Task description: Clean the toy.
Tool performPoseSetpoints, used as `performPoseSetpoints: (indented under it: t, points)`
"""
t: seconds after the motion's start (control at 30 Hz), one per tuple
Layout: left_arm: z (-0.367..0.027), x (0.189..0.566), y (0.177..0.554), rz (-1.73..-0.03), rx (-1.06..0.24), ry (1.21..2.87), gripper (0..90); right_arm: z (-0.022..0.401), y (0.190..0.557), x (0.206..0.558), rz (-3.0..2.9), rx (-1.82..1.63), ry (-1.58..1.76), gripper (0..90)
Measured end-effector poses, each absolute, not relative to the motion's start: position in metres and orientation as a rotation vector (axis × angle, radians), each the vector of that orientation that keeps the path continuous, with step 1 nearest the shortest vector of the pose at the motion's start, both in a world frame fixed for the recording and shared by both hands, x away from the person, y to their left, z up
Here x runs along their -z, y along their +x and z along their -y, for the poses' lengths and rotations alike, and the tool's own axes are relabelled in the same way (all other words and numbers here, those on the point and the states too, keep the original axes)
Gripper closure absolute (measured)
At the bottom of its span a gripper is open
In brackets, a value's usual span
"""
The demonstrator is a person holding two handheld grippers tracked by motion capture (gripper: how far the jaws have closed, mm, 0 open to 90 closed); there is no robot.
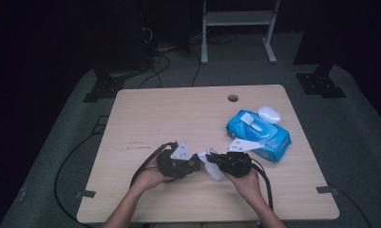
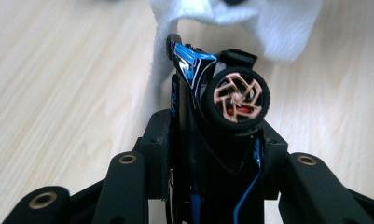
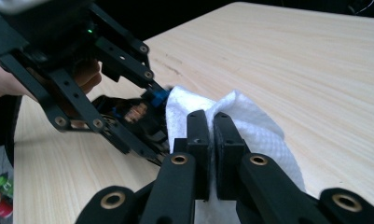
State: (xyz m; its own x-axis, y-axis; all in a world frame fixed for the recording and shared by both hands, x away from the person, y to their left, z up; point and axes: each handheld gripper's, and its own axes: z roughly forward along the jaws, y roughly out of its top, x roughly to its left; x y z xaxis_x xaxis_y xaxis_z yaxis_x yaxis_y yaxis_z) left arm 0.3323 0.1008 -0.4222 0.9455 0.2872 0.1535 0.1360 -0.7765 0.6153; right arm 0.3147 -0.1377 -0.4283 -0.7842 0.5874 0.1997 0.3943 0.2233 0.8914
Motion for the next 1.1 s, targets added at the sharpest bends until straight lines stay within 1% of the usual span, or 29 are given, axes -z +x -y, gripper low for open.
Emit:
performPoseSetpoints:
  t: [0.03,0.1,0.2,0.4,0.5,0.6,0.7,0.83,0.9,1.1]
  points:
    - [-0.099,0.424,0.332,-0.294,-0.329,2.494,57.2,0.136,0.314,0.429,-2.319,-1.589,0.940,86.2]
    - [-0.096,0.429,0.332,-0.293,-0.307,2.540,57.1,0.134,0.315,0.431,-2.329,-1.585,0.939,86.2]
    - [-0.096,0.433,0.334,-0.304,-0.280,2.564,57.1,0.134,0.315,0.432,-2.331,-1.587,0.941,86.2]
    - [-0.101,0.434,0.338,-0.335,-0.222,2.541,56.0,0.135,0.317,0.435,-2.345,-1.604,0.965,86.2]
    - [-0.107,0.431,0.337,-0.366,-0.208,2.490,48.4,0.133,0.317,0.435,-2.353,-1.610,0.962,86.1]
    - [-0.117,0.426,0.336,-0.367,-0.199,2.446,48.3,0.129,0.317,0.434,-2.360,-1.617,0.950,86.1]
    - [-0.132,0.423,0.335,-0.389,-0.161,2.365,48.3,0.125,0.317,0.433,-2.369,-1.625,0.937,86.1]
    - [-0.154,0.417,0.331,-0.392,-0.163,2.271,47.3,0.119,0.319,0.431,-2.379,-1.635,0.925,85.9]
    - [-0.166,0.415,0.330,-0.415,-0.132,2.212,47.2,0.114,0.319,0.429,-2.389,-1.644,0.915,86.0]
    - [-0.189,0.423,0.330,-0.516,-0.124,2.164,47.4,0.095,0.321,0.426,-2.442,-1.631,0.857,86.0]
